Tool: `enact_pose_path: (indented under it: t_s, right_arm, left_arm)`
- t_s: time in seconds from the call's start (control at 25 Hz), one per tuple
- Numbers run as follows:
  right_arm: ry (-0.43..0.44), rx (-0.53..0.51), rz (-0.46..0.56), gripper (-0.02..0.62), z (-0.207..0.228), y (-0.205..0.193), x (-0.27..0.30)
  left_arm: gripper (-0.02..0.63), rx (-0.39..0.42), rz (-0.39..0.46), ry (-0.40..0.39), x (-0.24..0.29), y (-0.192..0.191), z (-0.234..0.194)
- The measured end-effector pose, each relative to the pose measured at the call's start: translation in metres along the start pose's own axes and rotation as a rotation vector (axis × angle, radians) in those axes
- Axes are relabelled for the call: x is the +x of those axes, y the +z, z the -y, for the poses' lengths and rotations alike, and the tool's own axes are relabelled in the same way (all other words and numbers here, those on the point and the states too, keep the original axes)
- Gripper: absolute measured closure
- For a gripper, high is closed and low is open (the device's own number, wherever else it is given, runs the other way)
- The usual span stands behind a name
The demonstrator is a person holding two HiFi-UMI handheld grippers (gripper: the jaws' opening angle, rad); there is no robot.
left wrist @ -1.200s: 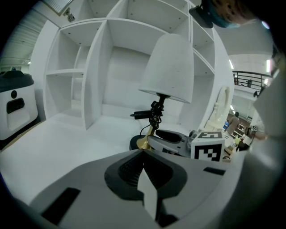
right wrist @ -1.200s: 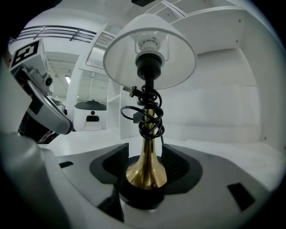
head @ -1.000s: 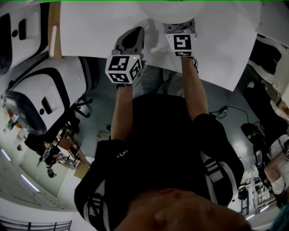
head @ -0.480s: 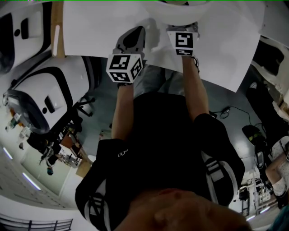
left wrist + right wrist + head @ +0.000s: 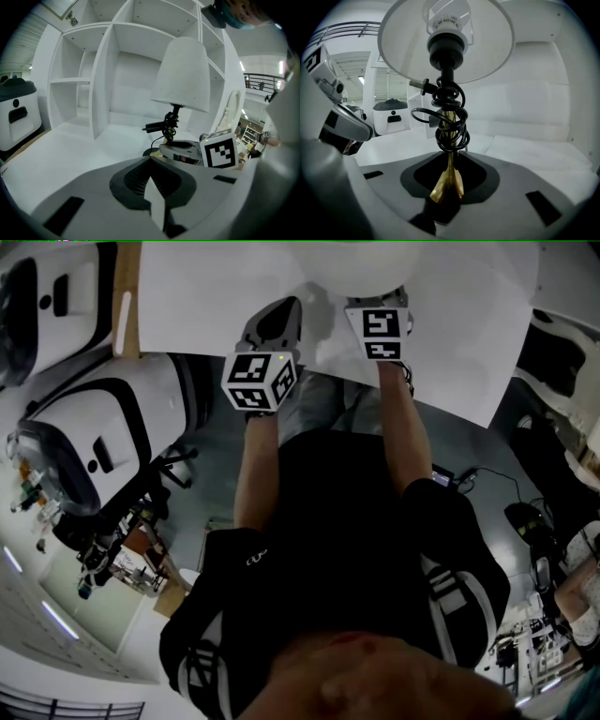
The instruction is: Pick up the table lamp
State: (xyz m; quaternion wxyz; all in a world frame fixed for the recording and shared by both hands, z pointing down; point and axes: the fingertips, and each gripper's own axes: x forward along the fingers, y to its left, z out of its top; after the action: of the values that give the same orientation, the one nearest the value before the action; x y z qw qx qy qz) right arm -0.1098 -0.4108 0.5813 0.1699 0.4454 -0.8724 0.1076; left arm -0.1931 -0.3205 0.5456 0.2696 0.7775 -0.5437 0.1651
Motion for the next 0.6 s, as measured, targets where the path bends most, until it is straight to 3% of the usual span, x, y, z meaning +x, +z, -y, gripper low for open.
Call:
enact_pose_path:
  t_s: [0.6]
  right_arm:
    - [0.051,0.039,0.005,0.482,0.01,0.044,-0.07]
  left_arm:
    - [0.596,0.02,0.109,-0.018,-0.017,0.024,0.053]
